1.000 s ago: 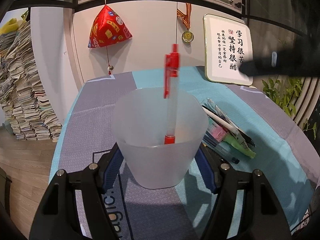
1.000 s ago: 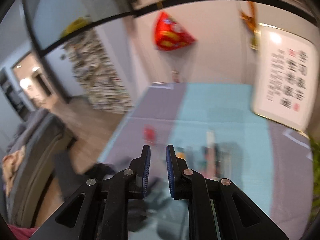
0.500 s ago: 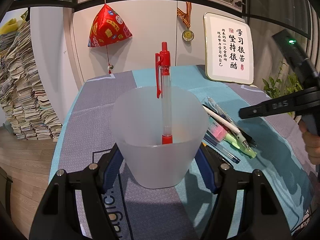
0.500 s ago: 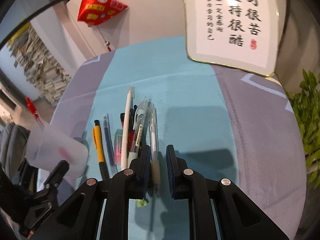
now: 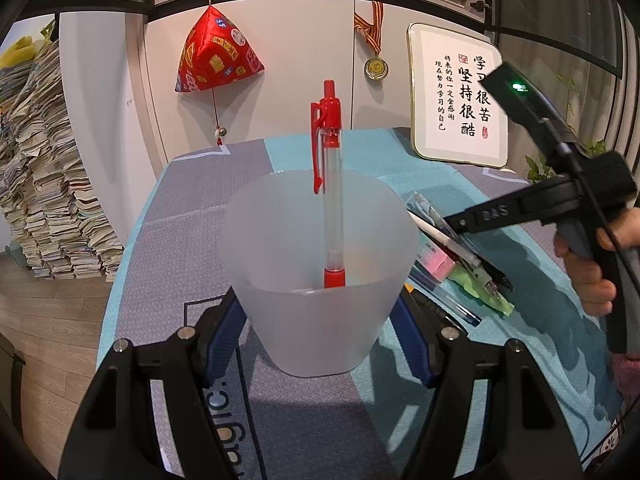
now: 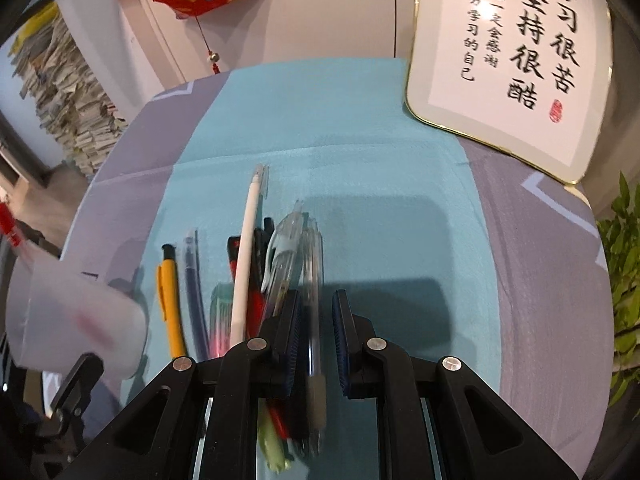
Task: Organize stationery
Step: 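Grasp a clear gel pen from the row with the right tool, then carry the clear pen over the cup and release it inside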
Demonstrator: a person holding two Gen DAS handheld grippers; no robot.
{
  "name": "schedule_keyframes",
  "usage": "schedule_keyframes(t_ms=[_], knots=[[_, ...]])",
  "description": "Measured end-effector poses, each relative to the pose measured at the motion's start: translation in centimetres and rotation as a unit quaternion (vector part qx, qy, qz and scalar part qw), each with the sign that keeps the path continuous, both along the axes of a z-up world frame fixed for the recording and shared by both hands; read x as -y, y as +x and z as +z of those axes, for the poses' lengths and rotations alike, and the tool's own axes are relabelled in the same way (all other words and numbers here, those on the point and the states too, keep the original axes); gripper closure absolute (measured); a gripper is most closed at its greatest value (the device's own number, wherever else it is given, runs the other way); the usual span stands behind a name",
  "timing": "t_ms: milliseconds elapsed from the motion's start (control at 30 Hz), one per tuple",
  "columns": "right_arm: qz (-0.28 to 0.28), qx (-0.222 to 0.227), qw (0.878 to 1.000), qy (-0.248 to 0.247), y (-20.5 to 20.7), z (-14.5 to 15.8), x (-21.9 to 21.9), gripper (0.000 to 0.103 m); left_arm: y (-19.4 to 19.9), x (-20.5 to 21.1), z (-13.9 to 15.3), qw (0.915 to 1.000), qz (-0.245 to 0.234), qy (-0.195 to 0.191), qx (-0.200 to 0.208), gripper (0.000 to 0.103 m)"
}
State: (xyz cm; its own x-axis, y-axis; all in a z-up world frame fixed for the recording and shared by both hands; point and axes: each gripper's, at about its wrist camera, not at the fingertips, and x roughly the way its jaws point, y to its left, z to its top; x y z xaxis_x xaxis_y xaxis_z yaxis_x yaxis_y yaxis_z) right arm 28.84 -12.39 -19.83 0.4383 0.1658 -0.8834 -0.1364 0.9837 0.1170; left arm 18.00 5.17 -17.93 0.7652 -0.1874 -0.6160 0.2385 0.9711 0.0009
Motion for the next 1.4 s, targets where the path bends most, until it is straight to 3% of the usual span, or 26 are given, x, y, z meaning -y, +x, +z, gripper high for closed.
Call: schedule_keyframes(t_ms=[500, 767, 900, 1067, 1400], knots=[[0.005, 0.018, 0.999, -0.045, 2.4, 0.4, -1.6, 0.092, 0.2, 0.1, -0.1, 1.0000, 0.000, 0.000, -0.007, 0.035], [-0.001, 0.090, 0.996, -0.001, -2.2, 6.8, 0.6, 0.092, 0.2, 0.1, -0.1, 1.0000, -0.002, -0.001, -0.006, 0.034], [0.007, 0.126, 0.992, 0.005, -4.7, 9.6, 0.5, 0.092, -0.7, 0.1, 0.4, 0.9998, -0.003, -0.001, 0.021, 0.034], [0.012, 0.133, 0.991, 0.007, -6.2, 10.3, 0.2, 0.091, -1.1, 0.3, 0.7, 0.9992, 0.004, 0.010, 0.038, 0.031], [0.013, 0.164, 0.986, 0.032, -8.6, 13.3, 0.2, 0.092, -1.1, -0.2, 0.8, 0.9991, 0.004, -0.008, 0.041, 0.035]])
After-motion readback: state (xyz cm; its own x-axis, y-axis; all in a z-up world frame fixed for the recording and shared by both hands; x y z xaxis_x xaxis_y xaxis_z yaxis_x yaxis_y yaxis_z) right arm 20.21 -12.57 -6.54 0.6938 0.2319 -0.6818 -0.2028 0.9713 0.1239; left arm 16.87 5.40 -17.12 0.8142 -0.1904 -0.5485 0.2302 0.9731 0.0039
